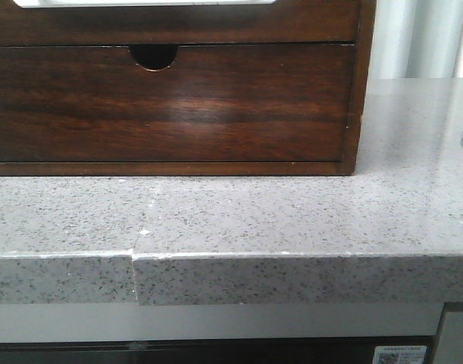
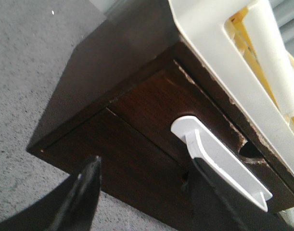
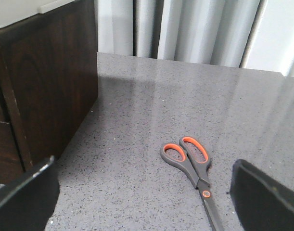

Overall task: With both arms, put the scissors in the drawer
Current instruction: 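Hook the left gripper onto the white drawer handle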

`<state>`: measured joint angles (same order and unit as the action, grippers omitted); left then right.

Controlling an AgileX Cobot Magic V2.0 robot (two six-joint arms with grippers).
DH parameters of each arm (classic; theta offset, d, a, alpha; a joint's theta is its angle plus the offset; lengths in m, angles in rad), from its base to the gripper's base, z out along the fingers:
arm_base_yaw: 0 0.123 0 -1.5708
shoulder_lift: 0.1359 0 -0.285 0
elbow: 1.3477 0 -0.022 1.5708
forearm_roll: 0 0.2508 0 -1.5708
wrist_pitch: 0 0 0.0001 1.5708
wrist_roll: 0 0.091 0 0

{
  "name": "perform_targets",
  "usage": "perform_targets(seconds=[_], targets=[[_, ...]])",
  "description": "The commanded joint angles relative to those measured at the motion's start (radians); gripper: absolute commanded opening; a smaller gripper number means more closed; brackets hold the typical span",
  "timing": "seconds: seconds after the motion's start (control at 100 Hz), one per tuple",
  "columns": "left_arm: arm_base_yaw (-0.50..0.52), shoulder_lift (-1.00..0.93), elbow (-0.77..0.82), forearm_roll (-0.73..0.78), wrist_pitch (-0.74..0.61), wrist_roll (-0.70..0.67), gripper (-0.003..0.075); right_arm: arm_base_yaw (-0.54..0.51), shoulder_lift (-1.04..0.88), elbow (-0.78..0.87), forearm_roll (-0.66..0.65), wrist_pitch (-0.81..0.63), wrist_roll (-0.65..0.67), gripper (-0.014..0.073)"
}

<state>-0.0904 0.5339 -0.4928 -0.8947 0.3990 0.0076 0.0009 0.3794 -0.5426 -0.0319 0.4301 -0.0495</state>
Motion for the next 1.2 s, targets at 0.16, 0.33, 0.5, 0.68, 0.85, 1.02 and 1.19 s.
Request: perform_targets(seconds=[0.16, 0.33, 0.5, 0.68, 0.85, 1.02, 1.19], targets=[[-0.075, 0.152, -0.053, -0.457, -0.024, 0.402, 0.0368, 0.002, 0.016, -0.035, -0.005, -0.084, -0.002, 0.0652], [-0.090, 0.258, -0.090, -0.628, 0.052, 0.567, 0.0368, 0.002, 0.016, -0.035, -0.005, -0.084, -0.002, 0.0652], [-0.090, 0.353, -0.122, -0.759, 0.150, 0.693, 0.0368, 0.002, 0.016, -0.035, -0.005, -0.084, -0.002, 0.0652], [-0.090, 0.454, -0.151, -0.885, 0.252, 0.821, 0.0368, 0.002, 0.016, -0.035, -0.005, -0.084, -0.002, 0.0652], [-0.090, 0.547, -0.196, -0.908, 0.322, 0.848, 0.0368, 0.002, 0.016, -0.035, -0.005, -0.084, -0.002, 0.0652], [-0.090, 0.621, -0.221, -0.933, 0.382, 0.851, 0.0368, 0.002, 0.016, -0.035, -0.005, -0.084, -0.002, 0.0652], [-0.090, 0.649, -0.221, -0.964, 0.411, 0.863, 0.0368, 0.002, 0.016, -0.035, -0.005, -0.084, -0.002, 0.0652]])
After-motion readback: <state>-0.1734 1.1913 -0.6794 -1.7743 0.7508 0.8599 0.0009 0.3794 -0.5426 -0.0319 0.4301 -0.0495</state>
